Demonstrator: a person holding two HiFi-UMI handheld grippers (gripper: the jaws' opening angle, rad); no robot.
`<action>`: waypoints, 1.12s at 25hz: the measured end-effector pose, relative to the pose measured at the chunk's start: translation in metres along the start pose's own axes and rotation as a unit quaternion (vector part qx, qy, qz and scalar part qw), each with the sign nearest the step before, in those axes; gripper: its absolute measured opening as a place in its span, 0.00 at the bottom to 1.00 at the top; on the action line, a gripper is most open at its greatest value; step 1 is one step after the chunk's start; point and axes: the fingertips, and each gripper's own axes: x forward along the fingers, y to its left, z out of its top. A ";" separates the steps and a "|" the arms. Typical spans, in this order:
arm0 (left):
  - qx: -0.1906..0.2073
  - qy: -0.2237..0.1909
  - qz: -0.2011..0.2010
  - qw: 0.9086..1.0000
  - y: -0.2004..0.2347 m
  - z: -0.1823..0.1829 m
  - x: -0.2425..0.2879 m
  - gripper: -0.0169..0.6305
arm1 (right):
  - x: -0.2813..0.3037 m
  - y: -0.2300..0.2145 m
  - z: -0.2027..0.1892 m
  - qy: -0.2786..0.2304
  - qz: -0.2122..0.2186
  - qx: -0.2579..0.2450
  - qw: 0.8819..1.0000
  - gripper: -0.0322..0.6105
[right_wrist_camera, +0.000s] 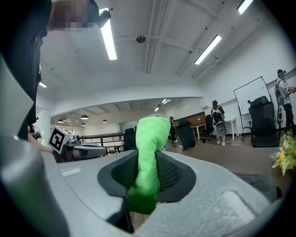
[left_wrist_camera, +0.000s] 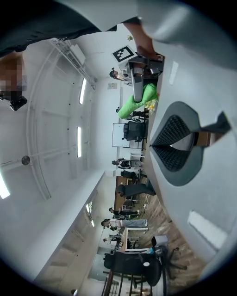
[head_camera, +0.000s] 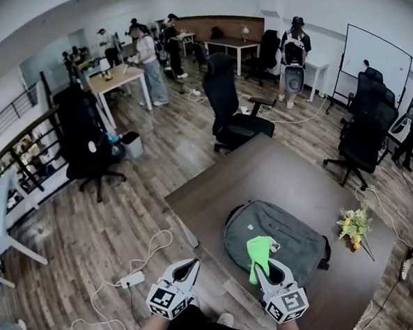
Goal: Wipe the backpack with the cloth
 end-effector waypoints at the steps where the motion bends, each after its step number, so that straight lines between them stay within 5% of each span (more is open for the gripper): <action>1: 0.000 0.000 -0.001 1.000 0.003 -0.001 0.004 0.06 | 0.004 -0.003 0.001 0.001 -0.001 0.000 1.000 0.21; 28: 0.002 0.021 -0.126 0.992 0.129 0.029 0.172 0.05 | 0.156 -0.090 0.026 -0.010 -0.118 0.021 0.993 0.21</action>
